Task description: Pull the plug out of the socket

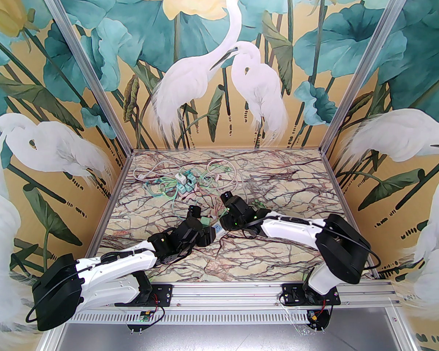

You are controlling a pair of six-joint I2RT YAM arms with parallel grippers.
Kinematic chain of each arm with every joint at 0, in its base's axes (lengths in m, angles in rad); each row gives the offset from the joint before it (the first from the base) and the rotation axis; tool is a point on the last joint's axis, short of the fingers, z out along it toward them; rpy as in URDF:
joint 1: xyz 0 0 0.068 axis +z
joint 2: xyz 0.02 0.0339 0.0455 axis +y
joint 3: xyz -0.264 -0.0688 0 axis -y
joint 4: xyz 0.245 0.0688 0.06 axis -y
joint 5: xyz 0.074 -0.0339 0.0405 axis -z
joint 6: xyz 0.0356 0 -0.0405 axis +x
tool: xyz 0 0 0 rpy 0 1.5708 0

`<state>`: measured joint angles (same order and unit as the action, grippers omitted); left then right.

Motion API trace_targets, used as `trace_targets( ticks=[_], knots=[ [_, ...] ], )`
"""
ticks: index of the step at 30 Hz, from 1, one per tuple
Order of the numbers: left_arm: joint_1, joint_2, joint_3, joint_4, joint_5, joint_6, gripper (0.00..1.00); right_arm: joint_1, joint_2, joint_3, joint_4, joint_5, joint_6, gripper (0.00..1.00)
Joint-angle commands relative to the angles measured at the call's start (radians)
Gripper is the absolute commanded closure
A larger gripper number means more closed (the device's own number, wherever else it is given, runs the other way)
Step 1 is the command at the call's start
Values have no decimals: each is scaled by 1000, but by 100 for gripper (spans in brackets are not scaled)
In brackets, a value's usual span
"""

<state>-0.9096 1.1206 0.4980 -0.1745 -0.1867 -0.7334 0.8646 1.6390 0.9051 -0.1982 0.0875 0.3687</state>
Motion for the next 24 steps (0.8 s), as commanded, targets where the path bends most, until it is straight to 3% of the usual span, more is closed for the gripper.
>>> trace_targets(
  ticks=[1, 11, 17, 24],
  knots=[
    [6, -1, 13, 8, 10, 6, 35, 5, 29, 29, -13, 29, -3, 54],
    [6, 30, 15, 29, 24, 3, 38, 5, 25, 21, 30, 84, -20, 63],
    [8, 74, 18, 67, 34, -18, 44, 8, -8, 2, 40, 82, -33, 81],
    [36, 178, 46, 163, 94, -75, 48, 13, -84, -52, 38, 67, -37, 80]
  ],
)
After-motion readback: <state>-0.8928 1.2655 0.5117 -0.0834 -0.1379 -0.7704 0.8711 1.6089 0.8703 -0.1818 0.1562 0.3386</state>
